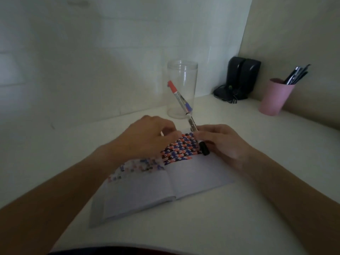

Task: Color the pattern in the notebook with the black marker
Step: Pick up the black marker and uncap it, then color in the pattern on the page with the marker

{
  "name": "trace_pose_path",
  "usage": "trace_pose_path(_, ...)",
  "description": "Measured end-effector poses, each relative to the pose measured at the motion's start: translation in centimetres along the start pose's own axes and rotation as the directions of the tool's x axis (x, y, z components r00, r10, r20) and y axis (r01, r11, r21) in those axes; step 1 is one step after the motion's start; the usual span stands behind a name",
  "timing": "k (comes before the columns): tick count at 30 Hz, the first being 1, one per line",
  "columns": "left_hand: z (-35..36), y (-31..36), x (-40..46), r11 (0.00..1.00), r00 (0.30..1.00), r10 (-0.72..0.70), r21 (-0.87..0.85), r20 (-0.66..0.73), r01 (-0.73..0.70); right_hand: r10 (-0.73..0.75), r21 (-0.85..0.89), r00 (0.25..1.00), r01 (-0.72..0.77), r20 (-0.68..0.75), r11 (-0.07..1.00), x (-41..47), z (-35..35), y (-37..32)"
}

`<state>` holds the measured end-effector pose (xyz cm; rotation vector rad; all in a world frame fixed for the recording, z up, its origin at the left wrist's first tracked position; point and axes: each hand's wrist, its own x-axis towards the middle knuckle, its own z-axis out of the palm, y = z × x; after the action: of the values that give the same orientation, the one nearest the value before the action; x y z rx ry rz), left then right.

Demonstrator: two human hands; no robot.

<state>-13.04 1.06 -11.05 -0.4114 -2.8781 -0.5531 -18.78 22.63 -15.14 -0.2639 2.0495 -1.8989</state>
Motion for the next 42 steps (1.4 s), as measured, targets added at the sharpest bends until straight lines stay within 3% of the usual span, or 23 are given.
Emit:
trace_pose_path(5, 2.3, -0.6, 2.3, 0.996, 0.948, -0.077, -0.068, -0.31, 0.058, -0.032, 0.063, 0.999, 0.03, 0.023, 0.998, -0.2, -0.2, -0.1)
trace_pose_path(7, 3.7, -0.7, 1.2, 0.998, 0.933, -0.054, -0.037, -0.356, 0.044, -0.089, 0.067, 0.996, 0.09, -0.017, 0.994, -0.2, 0.0, 0.0)
trace_pose_path(12, 4.2, 0.0, 0.1, 0.997, 0.934, 0.063, -0.013, -0.351, -0.072, -0.22, 0.181, 0.975, 0.221, -0.022, 0.958, -0.4, 0.5, -0.6)
trace_pose_path(16, 4.7, 0.1, 0.2, 0.98, 0.929, 0.198, 0.035, -0.312, -0.197, -0.198, 0.293, 0.98, 0.182, 0.028, 0.939, -1.1, 1.2, -0.6)
trace_pose_path(28, 3.8, -0.4, 0.1, 0.967, 0.945, 0.245, -0.016, -0.216, -0.254, -0.208, 0.256, 0.977, 0.211, -0.036, 0.943, -1.5, 2.3, -0.7)
trace_pose_path(30, 3.8, -0.3, 0.2, 0.957, 0.944, 0.264, -0.07, -0.196, -0.282, -0.252, 0.251, 0.967, 0.254, -0.04, 0.934, -1.6, 2.5, -0.7)
trace_pose_path(33, 3.3, 0.2, 0.1, 0.923, 0.975, 0.159, -0.327, -0.153, -0.201, -0.296, 0.295, 0.953, 0.301, -0.063, 0.907, -1.9, 2.8, -1.2)
trace_pose_path(35, 2.4, -0.3, 0.1, 0.794, 0.998, 0.054, -0.604, -0.042, -0.069, -0.282, 0.367, 0.951, 0.308, -0.125, 0.877, -1.7, 1.8, -1.7)
trace_pose_path(37, 1.5, -1.3, 0.2, 0.733, 1.0, -0.011, -0.68, 0.007, 0.013, -0.248, 0.405, 0.939, 0.328, -0.238, 0.854, -1.7, 0.0, -2.2)
trace_pose_path(38, 1.5, -1.7, 0.2, 0.767, 0.999, -0.032, -0.642, -0.04, -0.001, -0.242, 0.397, 0.933, 0.336, -0.267, 0.854, -1.7, -0.7, -2.3)
trace_pose_path(40, 2.0, -2.2, 0.2, 0.919, 0.984, 0.03, -0.382, -0.174, -0.095, -0.234, 0.361, 0.93, 0.33, -0.285, 0.872, -1.7, -1.1, -2.1)
trace_pose_path(42, 2.7, -2.3, 0.3, 0.982, 0.977, 0.115, -0.129, -0.181, -0.14, -0.234, 0.314, 0.929, 0.321, -0.285, 0.894, -1.8, -0.8, -1.9)
